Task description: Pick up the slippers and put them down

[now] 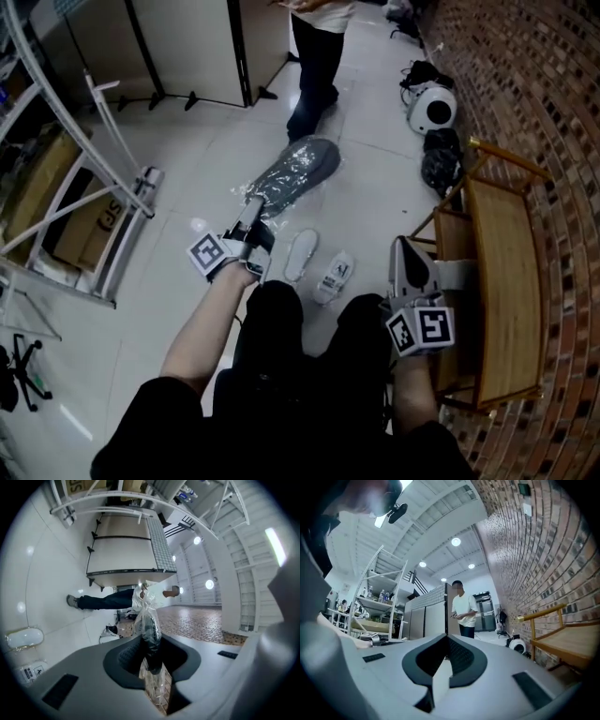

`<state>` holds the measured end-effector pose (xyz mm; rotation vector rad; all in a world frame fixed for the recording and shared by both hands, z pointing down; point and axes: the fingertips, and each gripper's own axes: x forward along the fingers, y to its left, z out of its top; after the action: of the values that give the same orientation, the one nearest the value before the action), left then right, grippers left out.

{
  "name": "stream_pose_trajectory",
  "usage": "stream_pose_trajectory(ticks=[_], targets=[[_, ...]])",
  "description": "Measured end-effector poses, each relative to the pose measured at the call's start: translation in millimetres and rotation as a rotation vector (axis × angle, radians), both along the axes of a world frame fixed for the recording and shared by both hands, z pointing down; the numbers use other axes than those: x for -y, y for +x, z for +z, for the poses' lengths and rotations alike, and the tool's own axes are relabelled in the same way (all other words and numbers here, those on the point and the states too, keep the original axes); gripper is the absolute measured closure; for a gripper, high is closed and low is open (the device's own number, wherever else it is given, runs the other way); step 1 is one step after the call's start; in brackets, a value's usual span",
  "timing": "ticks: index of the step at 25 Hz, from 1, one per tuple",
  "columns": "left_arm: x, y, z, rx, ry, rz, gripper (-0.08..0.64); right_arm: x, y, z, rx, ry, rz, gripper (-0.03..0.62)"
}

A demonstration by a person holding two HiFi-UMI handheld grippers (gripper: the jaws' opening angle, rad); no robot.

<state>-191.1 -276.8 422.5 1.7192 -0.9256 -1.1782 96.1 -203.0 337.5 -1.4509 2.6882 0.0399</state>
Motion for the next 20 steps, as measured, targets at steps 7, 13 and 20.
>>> stream_pose_trajectory(ticks=[7, 13, 20], targets=[[-19.9, -52.9, 36.1, -0.014, -0.051, -0.147, 0.488, 17.9, -42.8, 24.3, -0.020, -0.050, -0.077, 0.583], [-4.3, -59.0, 86.2, -0.012, -0.126, -0.172, 0.488, 49.3, -50.3, 54.5, -0.042, -0.111, -0.082, 0.584], [16.1, -81.1, 166.5, -0.040, -0.228, -0.298, 0.488, 100.4, -55.8, 122.9, -0.082, -0.219, -0.086, 0.583]])
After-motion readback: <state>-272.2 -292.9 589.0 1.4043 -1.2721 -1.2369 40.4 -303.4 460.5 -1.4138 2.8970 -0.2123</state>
